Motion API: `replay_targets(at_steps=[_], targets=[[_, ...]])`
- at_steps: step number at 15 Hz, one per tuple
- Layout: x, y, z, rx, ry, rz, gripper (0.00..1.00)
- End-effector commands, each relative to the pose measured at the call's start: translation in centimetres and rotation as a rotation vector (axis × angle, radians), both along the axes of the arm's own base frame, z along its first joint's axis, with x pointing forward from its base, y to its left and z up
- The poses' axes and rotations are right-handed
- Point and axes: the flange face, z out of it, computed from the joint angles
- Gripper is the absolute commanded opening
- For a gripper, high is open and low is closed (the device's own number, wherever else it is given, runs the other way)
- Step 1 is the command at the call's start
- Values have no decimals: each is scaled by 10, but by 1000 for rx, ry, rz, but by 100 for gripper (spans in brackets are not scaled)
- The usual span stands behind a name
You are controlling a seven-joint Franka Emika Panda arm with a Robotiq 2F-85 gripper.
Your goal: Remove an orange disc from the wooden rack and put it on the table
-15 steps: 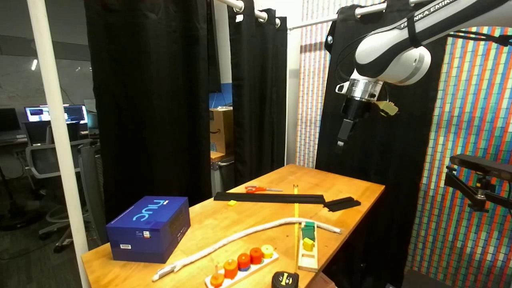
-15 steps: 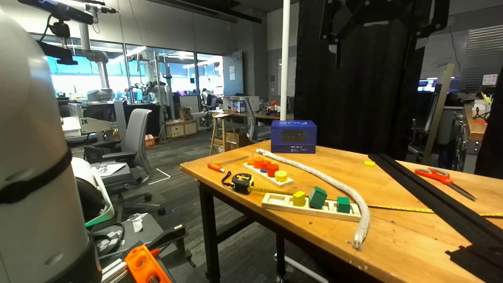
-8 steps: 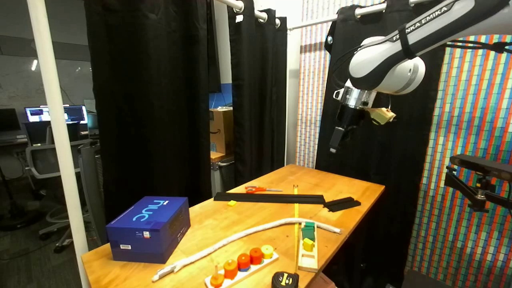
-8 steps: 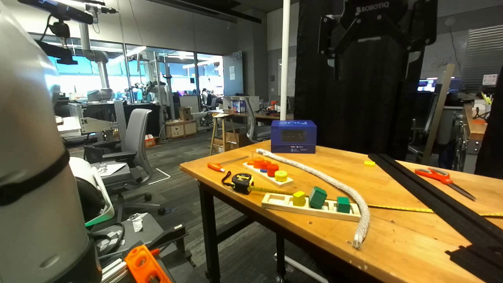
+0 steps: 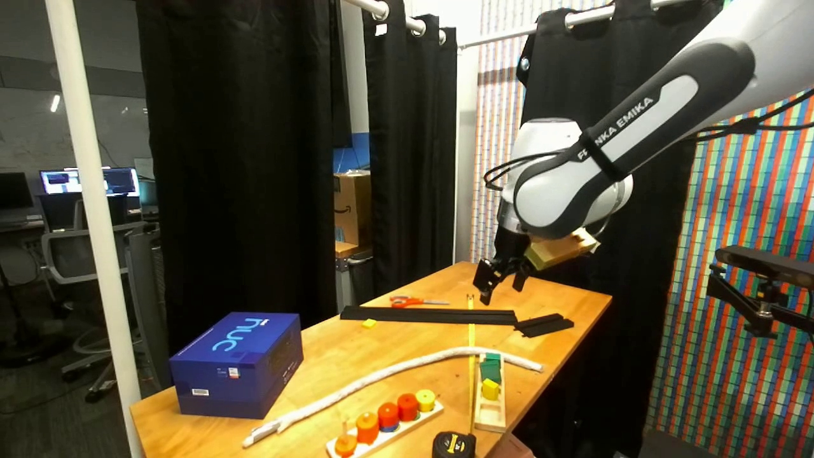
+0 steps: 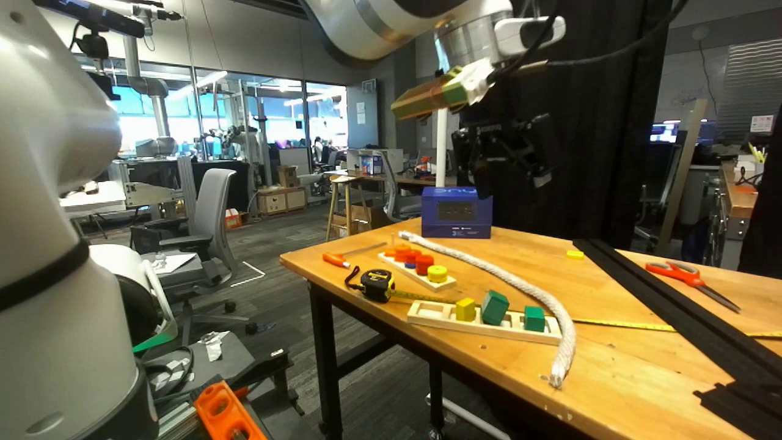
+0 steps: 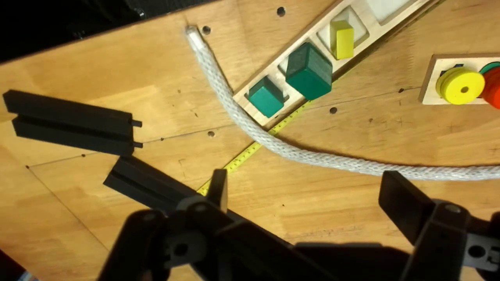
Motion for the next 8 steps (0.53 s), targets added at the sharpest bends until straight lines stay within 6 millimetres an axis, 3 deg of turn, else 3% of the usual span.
replay_targets(at_steps=[1,8], targets=[[4,24,-25,-48,-27,-159,100],[28,102,-51,-80,55,-526,100]])
